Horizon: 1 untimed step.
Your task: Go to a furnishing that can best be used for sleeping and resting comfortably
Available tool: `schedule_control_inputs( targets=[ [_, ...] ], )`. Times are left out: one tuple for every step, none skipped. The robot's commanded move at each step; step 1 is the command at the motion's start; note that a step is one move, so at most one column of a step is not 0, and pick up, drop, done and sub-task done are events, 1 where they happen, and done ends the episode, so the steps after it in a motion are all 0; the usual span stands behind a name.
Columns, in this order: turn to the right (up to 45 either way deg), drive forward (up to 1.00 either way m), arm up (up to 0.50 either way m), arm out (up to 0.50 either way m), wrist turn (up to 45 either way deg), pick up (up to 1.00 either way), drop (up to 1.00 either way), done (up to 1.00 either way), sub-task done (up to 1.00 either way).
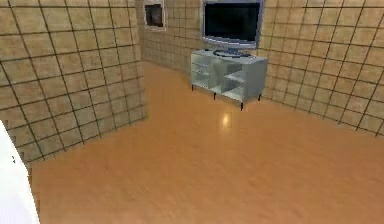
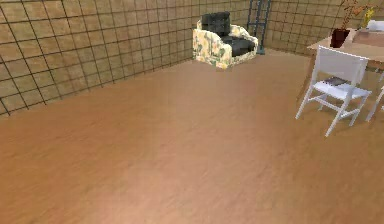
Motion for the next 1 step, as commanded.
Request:
schedule_control_inputs(
  targets=[
    [0.0,1.00,0.00,0.00,0.0,0.00,0.00,0.00,0.00]
  ],
)
